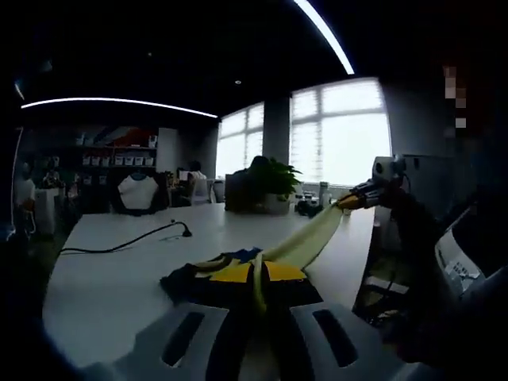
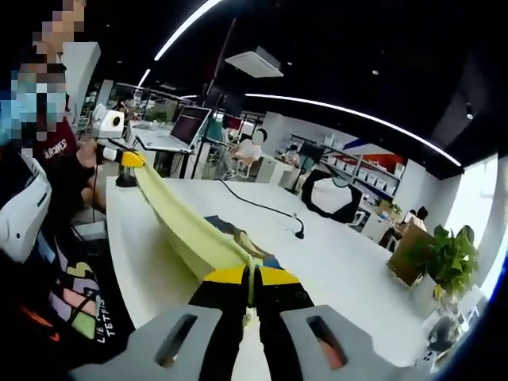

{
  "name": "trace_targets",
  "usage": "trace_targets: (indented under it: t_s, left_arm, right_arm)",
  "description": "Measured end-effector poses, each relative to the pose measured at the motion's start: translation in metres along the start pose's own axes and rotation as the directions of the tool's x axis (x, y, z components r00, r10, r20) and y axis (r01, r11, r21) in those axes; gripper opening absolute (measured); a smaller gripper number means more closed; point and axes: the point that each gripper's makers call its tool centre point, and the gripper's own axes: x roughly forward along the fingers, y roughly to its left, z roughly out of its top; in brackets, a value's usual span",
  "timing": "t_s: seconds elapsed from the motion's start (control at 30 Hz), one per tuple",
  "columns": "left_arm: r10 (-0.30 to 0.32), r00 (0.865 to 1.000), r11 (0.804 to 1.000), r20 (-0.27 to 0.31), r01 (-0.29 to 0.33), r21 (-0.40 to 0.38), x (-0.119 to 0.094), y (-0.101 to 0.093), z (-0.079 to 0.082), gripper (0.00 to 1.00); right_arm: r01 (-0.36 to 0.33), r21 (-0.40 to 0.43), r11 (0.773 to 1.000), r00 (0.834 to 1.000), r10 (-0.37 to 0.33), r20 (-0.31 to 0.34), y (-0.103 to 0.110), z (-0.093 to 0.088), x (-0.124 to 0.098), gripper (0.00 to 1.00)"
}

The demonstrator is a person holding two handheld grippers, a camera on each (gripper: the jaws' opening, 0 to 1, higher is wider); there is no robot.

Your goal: Fold the garment on the visible template until the final outline fits inside the template.

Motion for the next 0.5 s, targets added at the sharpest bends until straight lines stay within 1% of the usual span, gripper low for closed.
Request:
trace_targets:
  t_s: [0.23,0.33,0.5]
  left_arm:
    - [0.004,1.0,0.999,-0.015,-0.003,0.043,0.017,0.017,0.016,0.04]
    - [0.009,1.0,0.999,-0.022,-0.008,0.051,0.029,0.028,0.021,0.04]
    - [0.029,0.999,0.999,-0.034,-0.027,0.042,0.046,0.048,0.027,0.04]
  right_arm:
    - [0.044,-0.032,0.999,0.999,-0.044,-0.011,-0.026,0.01,0.019,0.0]
    - [0.059,-0.024,0.998,0.998,-0.059,-0.015,-0.036,0.01,0.028,0.0]
    - [0.075,0.0,0.997,0.997,-0.075,-0.021,-0.055,0.009,0.049,0.0]
